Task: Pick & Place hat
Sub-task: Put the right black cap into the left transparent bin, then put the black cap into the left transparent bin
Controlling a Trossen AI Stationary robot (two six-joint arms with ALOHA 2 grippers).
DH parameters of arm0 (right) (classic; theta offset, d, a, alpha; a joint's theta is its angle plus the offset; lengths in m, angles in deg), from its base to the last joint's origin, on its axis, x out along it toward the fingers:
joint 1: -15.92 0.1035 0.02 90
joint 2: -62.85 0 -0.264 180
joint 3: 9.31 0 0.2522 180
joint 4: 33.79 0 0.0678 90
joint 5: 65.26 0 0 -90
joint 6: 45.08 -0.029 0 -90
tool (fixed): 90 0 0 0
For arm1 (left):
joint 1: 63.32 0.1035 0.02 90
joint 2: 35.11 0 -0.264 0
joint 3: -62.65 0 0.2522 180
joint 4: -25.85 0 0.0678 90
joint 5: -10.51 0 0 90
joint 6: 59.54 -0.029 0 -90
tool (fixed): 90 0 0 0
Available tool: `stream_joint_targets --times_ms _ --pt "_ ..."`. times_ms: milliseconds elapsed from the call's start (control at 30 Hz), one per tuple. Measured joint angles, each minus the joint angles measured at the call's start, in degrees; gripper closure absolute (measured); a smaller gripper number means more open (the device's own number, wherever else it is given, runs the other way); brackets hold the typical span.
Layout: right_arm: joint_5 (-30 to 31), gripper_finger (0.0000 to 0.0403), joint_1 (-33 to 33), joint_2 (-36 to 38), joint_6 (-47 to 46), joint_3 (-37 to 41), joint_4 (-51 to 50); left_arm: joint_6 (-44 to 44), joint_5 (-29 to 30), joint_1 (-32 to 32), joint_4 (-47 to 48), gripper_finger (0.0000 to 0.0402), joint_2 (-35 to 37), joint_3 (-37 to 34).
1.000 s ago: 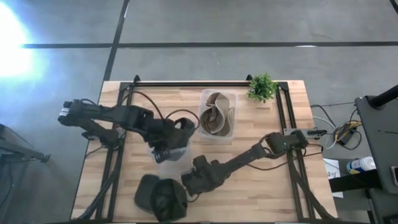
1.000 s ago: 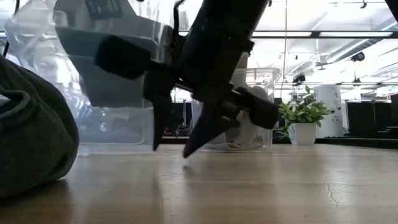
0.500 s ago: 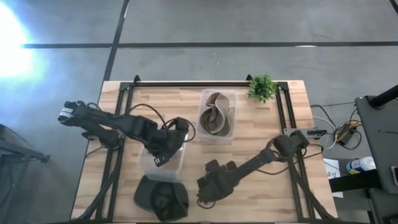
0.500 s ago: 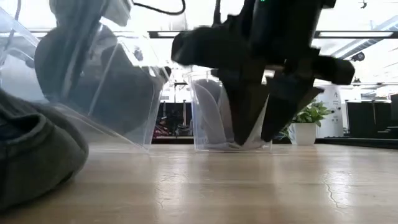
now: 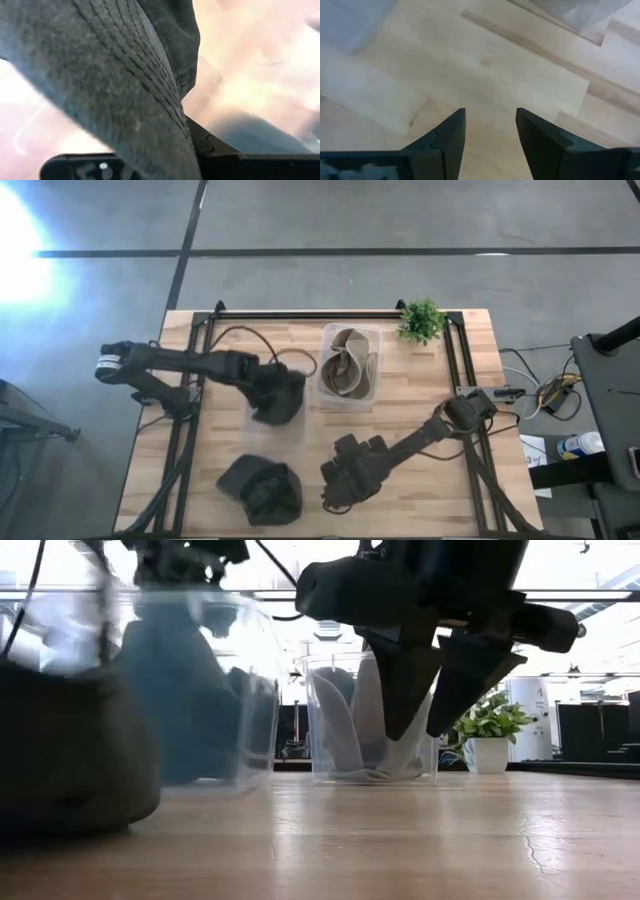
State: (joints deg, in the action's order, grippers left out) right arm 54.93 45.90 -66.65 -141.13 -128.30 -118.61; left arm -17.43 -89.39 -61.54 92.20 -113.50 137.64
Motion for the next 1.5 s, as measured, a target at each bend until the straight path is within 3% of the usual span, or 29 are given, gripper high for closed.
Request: stream_joint_targets --times_ms 100,167,367,700,900,1033,1167,1300,1500 --pt "0.84 0.0232 0.04 0.0 0.08 0.0 -0.73 -1.97 9.42 2.08 2.93 0.0387 0.02 2.21" --pt "0.88 0.0232 0.02 0.0 0.49 0.0 -0.81 -2.63 12.42 2.34 4.38 0.0387 0.17 4.88" --pt "1.05 0.0232 -0.01 0.0 1.76 0.0 -0.78 -6.35 12.68 2.23 5.45 0.0372 0.28 9.56" --pt "1.39 0.0232 0.02 1.36 4.92 0.04 -0.75 -4.7 12.45 2.49 9.13 0.0263 1.22 9.63" --pt "2.44 0.0232 0.02 2.36 8.12 0.04 -0.62 -7.71 15.17 0.23 10.2 0.0223 4.65 17.05" --pt "2.58 0.0232 -0.06 2.62 12.69 0.04 0.23 -8.88 17.04 -3.16 11.44 0.022 6.72 24.81" --pt "0.81 0.0232 -0.56 2.8 18.89 0.04 4.19 -1.16 15.97 -8.5 19.24 0.022 7.63 28.82" --pt "-1.51 0.0232 -1.42 2.8 25.36 0.04 11.43 1.94 12.06 -17.56 22.66 0.022 7.56 26.06" --pt "-1.81 0.0232 -2.86 2.8 31.61 0.04 17.81 2.73 6.11 -33.26 18.41 0.022 6.92 16.83"
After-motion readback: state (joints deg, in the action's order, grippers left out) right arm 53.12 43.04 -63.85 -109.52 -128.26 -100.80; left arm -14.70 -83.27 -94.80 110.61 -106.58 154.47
